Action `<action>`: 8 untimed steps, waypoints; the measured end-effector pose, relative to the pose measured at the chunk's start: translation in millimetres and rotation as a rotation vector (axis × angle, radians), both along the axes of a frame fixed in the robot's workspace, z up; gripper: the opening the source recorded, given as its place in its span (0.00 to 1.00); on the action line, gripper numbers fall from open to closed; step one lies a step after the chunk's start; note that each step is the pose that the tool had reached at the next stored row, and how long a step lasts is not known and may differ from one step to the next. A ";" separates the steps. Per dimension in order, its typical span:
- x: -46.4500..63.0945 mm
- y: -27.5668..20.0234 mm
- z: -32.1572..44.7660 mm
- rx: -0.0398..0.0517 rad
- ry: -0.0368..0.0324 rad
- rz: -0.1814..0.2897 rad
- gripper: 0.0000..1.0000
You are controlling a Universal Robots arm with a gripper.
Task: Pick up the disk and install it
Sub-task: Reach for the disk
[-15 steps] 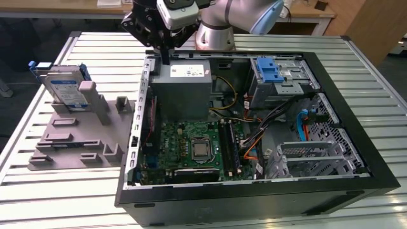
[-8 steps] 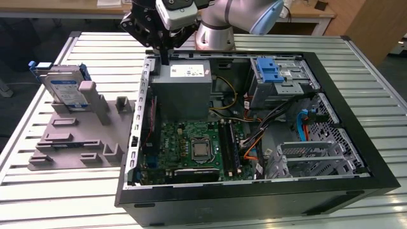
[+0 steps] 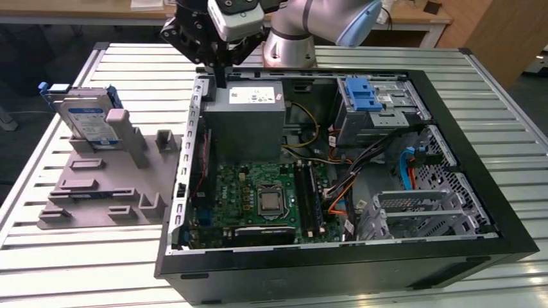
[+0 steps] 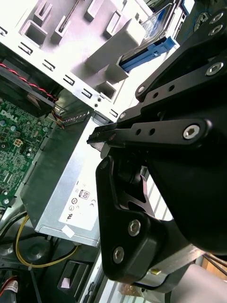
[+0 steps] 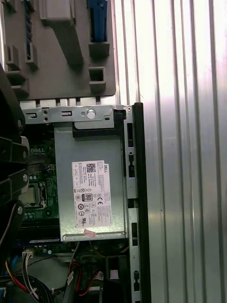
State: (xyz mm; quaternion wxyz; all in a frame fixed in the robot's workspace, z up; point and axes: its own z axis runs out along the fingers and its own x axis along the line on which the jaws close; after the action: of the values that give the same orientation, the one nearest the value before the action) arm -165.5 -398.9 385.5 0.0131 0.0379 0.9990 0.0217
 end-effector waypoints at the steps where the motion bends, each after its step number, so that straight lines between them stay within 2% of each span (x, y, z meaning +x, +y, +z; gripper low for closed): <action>1: -0.2 0.0 -0.1 -0.0001 0.0000 0.000 0.11; 8: -1.8 0.0 -0.9 -0.0001 0.0000 0.000 0.11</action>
State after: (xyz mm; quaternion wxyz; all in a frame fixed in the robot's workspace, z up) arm -167.3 -398.9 384.6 0.0131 0.0379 0.9990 0.0217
